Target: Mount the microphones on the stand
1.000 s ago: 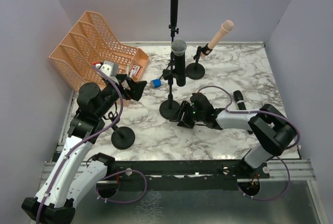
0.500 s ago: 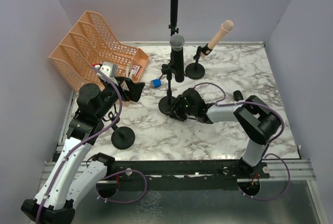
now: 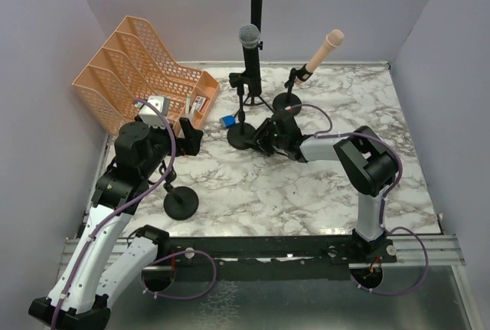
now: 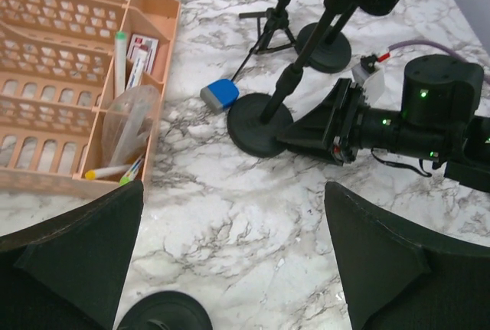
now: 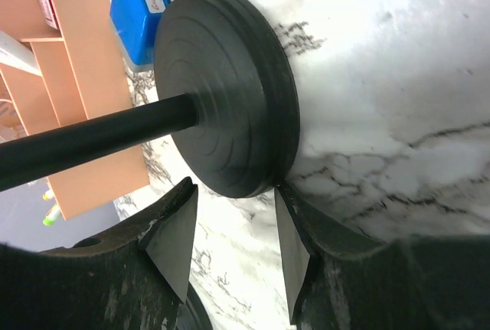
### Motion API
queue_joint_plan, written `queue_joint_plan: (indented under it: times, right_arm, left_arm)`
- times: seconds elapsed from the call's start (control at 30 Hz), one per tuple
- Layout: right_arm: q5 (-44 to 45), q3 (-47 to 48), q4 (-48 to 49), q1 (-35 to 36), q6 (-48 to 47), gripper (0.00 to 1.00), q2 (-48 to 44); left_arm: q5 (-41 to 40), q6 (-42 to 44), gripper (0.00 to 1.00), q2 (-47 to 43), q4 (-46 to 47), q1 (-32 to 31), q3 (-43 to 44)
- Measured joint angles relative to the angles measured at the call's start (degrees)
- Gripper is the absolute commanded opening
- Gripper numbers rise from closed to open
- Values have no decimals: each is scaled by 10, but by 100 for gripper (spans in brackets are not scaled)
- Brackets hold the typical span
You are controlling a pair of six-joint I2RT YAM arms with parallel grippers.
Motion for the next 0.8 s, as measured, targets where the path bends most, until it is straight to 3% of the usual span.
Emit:
queue_joint_plan:
  times: [0.23, 0.4, 0.6, 0.8]
  right_arm:
    - [0, -3, 22, 0, -48, 58, -1]
    - [1, -67, 32, 18, -130, 67, -78]
    - [2, -83, 56, 120, -250, 76, -186]
    - [-19, -71, 88, 220, -363, 82, -193]
  left_arm:
    - [-40, -10, 99, -5, -50, 0, 0]
    - [-65, -18, 99, -6, -49, 0, 0]
    - [-113, -30, 99, -12, -32, 0, 0]
    - [-182, -47, 99, -38, -4, 0, 0]
